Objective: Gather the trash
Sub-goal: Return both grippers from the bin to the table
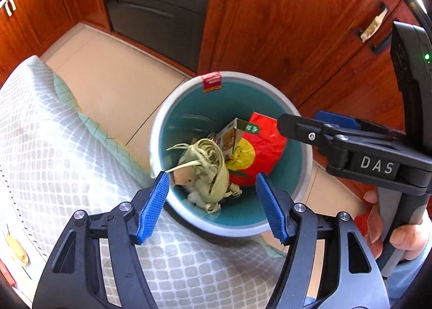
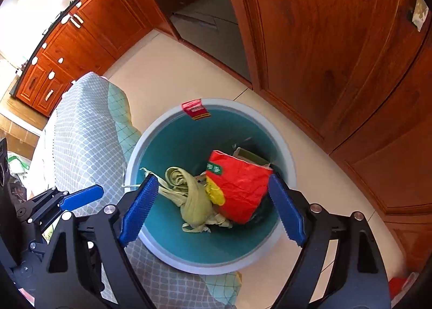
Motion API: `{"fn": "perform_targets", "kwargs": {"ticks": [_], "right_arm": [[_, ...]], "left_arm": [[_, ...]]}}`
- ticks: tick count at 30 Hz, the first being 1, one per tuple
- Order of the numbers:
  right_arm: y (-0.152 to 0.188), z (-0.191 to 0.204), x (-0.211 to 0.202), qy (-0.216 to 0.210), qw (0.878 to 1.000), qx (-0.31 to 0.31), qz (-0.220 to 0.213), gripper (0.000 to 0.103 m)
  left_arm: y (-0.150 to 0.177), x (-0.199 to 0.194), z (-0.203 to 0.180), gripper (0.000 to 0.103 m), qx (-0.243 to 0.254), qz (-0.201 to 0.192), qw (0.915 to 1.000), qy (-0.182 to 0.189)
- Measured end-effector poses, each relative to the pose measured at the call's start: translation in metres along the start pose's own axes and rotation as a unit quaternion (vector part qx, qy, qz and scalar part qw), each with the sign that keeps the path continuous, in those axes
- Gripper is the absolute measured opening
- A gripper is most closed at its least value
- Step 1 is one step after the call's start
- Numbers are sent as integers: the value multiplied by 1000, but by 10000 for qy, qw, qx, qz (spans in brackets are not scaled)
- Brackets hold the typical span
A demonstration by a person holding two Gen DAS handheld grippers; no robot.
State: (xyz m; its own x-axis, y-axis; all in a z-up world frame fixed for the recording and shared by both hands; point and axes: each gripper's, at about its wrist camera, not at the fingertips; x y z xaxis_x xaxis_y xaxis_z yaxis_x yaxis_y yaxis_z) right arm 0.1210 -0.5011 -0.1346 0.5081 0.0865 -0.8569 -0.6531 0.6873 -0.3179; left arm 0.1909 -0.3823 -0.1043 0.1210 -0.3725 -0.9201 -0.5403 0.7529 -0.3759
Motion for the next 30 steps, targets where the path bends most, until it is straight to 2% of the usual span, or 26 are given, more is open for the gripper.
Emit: {"fn": "perform_targets", "kwargs": {"ticks": [4,6,8,9,15,24,30], "right_arm": [[5,9,-4,9,9999,-66,84,80],[8,14,-8,14,9999,-97,73,85],[12,19,-11,-12,9999,-139,32,85],[13,21,-13,-22,9998,-176,21,85],[25,42,-26,-127,9993,-355,-49,85],[54,90,-32,-288,9964,-790,39,85],[73,121,-28,-362,9939,-1032,171,85]], "left_arm": [[1,-13,8,68,-88,-89,9999,5],[8,-21,10,68,-135,-124,9998,3],[14,-31,6,73,-174,-169,9997,-25],[17,-36,7,79,-198,-213,9996,-64],[41,-72,14,80,-396,-436,9980,-235],[100,-123,61,80,-867,-674,9915,-705],[146,-143,102,80,-1331,-613,9836,-1051]]}}
Point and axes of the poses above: each gripper's, at about its wrist camera, not at the fingertips, and x roughly the way its jaws point, z to its left, y to its underside, and after that the axes turned 9 degrees about x, right-handed
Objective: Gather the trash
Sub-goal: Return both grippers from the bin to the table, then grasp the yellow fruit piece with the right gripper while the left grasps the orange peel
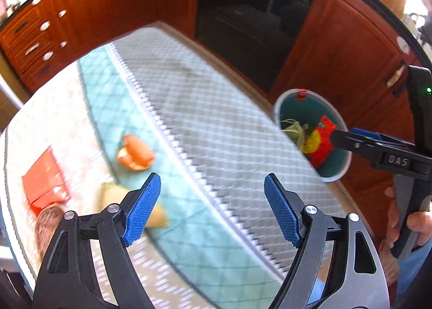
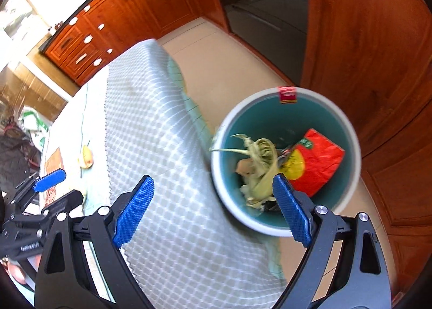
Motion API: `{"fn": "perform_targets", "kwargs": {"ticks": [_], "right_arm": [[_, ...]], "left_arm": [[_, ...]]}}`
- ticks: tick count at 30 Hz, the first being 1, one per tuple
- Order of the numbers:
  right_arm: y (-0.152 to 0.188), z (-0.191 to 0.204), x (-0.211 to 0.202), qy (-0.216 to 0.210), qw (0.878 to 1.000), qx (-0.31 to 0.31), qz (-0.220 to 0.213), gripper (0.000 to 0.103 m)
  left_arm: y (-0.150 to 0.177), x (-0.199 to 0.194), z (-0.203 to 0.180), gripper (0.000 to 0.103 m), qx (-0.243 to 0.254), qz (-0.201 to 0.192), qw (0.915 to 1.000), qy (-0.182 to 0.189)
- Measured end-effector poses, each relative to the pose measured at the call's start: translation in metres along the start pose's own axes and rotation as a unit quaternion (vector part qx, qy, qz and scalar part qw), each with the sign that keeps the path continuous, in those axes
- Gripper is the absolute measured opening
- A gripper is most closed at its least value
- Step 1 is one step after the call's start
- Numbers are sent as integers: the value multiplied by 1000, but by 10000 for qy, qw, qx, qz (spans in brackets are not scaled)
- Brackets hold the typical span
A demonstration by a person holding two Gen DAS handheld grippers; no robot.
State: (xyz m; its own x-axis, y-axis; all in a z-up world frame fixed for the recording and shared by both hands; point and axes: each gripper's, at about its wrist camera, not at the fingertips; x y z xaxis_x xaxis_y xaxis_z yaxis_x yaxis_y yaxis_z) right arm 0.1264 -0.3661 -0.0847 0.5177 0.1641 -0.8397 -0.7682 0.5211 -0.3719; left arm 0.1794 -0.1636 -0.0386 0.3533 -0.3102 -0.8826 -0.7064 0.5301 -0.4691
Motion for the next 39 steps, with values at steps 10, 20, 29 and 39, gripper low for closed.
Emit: {"fn": "perform_targets", "kwargs": {"ticks": [10,20,29,39], "right_arm": [[30,83,27,-442,9962,-563,498,85],[69,169,59,-573,9867,-1252,863,81],[90,193,80,-574,9823,-1414,1090,37],[83,201,92,-681,9860,-1222,904,25]], "left_arm": [[44,-24,69,80,-509,-88,9985,-195],[82,-28,119,80,-593,-77,9974,-409],[92,-28,148,80,-819,-146,9961,-281],[90,-26,154,80,-872,-159,9958,-232]]}}
Point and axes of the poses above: each gripper's, at about its wrist camera, not at the fingertips, and x roughly the way its jaws point, z to its left, y to its underside, and after that the axes turned 9 degrees about x, right-handed
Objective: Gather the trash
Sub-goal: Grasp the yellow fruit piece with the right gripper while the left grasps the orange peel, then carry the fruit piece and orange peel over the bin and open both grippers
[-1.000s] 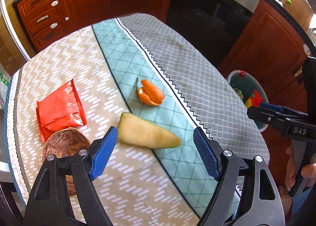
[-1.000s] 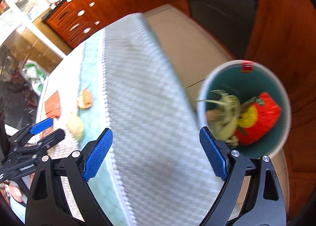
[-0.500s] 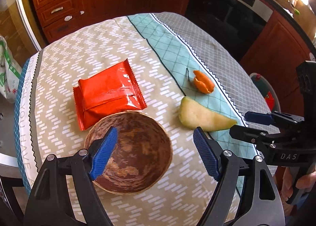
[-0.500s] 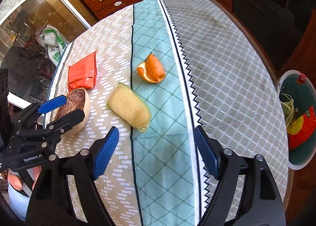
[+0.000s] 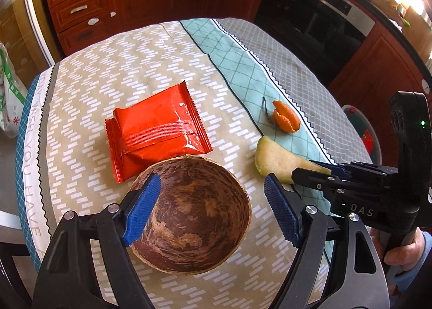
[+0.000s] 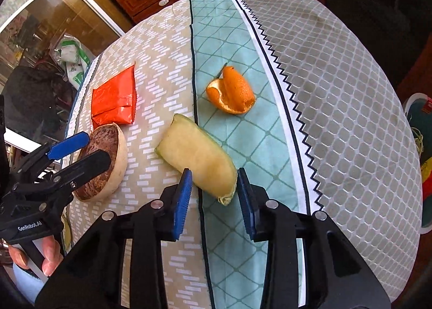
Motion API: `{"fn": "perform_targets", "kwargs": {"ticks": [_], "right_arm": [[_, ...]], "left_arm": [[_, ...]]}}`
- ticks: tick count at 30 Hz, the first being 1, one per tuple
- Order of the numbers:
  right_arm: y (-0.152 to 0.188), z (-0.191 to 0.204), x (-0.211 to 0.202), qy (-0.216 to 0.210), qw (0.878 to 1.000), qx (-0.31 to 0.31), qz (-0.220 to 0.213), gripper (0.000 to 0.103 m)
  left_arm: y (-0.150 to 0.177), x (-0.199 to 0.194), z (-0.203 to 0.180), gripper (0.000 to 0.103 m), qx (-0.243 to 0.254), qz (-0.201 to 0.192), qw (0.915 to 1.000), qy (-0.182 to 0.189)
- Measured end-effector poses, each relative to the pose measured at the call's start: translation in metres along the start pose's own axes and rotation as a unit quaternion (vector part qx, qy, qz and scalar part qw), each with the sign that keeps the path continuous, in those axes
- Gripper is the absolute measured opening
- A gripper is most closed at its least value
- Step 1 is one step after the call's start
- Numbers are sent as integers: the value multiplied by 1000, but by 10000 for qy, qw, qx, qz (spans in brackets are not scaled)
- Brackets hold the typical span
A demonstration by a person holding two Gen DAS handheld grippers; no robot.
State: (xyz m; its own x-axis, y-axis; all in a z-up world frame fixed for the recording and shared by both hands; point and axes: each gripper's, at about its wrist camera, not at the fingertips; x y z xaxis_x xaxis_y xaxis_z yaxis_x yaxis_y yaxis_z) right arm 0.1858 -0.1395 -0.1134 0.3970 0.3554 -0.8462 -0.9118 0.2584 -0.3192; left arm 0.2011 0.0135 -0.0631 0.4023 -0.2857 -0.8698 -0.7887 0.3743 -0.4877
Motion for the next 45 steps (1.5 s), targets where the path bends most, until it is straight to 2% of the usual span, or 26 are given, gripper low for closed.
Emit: {"fn": "perform_targets", "kwargs": {"ticks": [1,4,15,21,24,29,31,35,36,40,45], "right_arm": [[-1,1,-3,7,10000,-30,-68,18],[-6,2,-12,-103,9999,-29,-83,13],[-29,-52,-69,117,9957,396,-835,11],[-34,-85,-89,156,9922,639,-1058,11],[-37,-98,-89,160,9918,711,-1050,11],[-40,-112,-89,71,9910,803,-1069,11],[-41,-116,-87,26,9908,826,-1071,11],[-44,-121,-85,-30,9909,844,-1052,11],[-44,-122,-84,-48,9908,854,-1048,11],[-45,-126,-85,-105,9904,890,-1049,11],[-44,-127,-87,-170,9902,879,-1073,11]], "left_arm": [[-1,0,-1,80,16,-7,10000,-1],[-8,0,-7,80,72,-36,10000,13],[-50,21,-57,80,480,-93,9983,313],[-71,48,-81,80,482,118,9978,432],[-75,65,-89,78,465,314,9978,340],[-77,86,-100,69,529,589,9969,17],[-77,95,-99,58,452,729,9963,36],[-77,96,-105,55,519,631,9966,-96],[-77,96,-106,41,557,578,9966,-177],[-75,86,-108,24,531,360,9978,-172],[-76,67,-106,23,427,152,9989,-120]]}}
Point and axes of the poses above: each gripper's, at about its wrist camera, not at the fingertips, and x roughly the way its jaws point, z to its left, y to its underside, and after that the axes turned 9 degrees about x, right-handed
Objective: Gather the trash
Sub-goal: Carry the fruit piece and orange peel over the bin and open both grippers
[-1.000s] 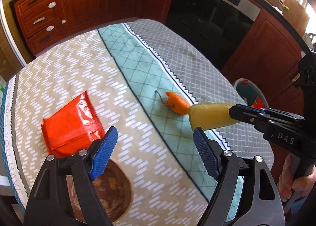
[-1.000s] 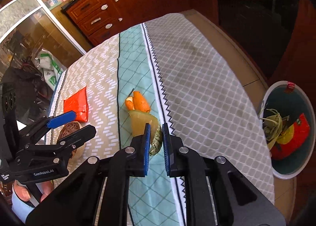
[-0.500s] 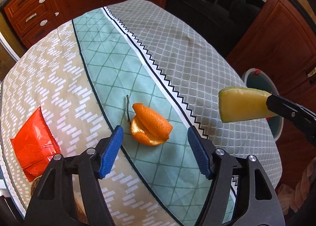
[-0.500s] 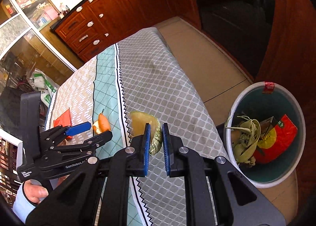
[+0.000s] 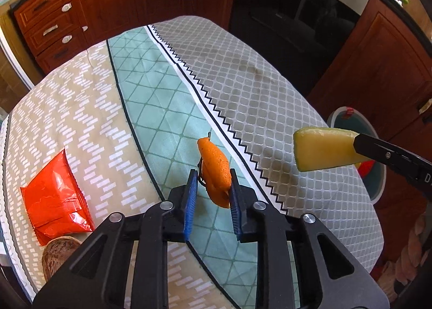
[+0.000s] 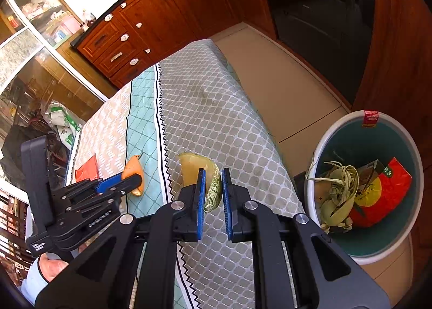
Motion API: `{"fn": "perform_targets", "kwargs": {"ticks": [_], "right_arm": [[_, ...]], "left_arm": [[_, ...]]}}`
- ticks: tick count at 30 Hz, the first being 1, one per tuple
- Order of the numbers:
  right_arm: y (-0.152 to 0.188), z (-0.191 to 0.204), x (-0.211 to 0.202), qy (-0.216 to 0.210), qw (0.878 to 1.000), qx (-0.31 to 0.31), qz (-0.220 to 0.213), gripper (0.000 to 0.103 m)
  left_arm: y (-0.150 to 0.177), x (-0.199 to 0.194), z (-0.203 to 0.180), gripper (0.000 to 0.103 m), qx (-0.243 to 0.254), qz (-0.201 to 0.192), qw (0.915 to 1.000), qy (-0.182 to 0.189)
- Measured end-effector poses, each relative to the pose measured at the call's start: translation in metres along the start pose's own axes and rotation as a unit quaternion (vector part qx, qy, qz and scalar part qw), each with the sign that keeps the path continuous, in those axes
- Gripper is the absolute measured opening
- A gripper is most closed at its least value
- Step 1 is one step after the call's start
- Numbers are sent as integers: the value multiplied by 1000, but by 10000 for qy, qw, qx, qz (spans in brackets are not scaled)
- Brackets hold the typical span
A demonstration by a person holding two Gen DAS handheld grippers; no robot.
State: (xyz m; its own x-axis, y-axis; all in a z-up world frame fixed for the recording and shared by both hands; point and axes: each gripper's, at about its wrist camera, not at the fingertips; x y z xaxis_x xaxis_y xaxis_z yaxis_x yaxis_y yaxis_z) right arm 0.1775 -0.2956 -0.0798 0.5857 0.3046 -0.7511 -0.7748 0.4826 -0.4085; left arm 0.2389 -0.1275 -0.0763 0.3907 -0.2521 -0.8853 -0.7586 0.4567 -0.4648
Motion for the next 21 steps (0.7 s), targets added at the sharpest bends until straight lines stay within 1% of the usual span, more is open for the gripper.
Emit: {"fn": "perform_targets", "kwargs": {"ticks": [4,8,12,17,21], "right_arm": [[0,-1,-5,-57,10000,0,-42,11],[-3,-7,-17,-70,9998,48,-170,11],[-5,-23,-35,-31,9993,178,-342,11],[-7,-59,-68,146,9970,424,-633,11],[-5,-99,-95,408,9930,689,-863,11]], "left_arm": [[1,-10,-5,23,20,-25,10000,-6],[-2,-21,-21,23,208,-99,9997,68],[-9,-28,-43,23,372,-145,9990,208],[-18,-33,-84,23,754,-131,9963,391],[-27,-35,-127,23,1138,-177,9914,621]]}}
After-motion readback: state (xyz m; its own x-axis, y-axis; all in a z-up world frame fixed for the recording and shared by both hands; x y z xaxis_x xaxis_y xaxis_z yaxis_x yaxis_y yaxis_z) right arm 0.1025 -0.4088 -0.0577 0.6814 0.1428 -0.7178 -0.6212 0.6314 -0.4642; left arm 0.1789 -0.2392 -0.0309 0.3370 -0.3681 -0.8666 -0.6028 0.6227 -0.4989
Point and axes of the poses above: each gripper's, at about its wrist camera, not at the fingertips, and x roughly the way its jaws point, z to its left, y to its underside, and after that the axes turned 9 degrees about x, right-handed
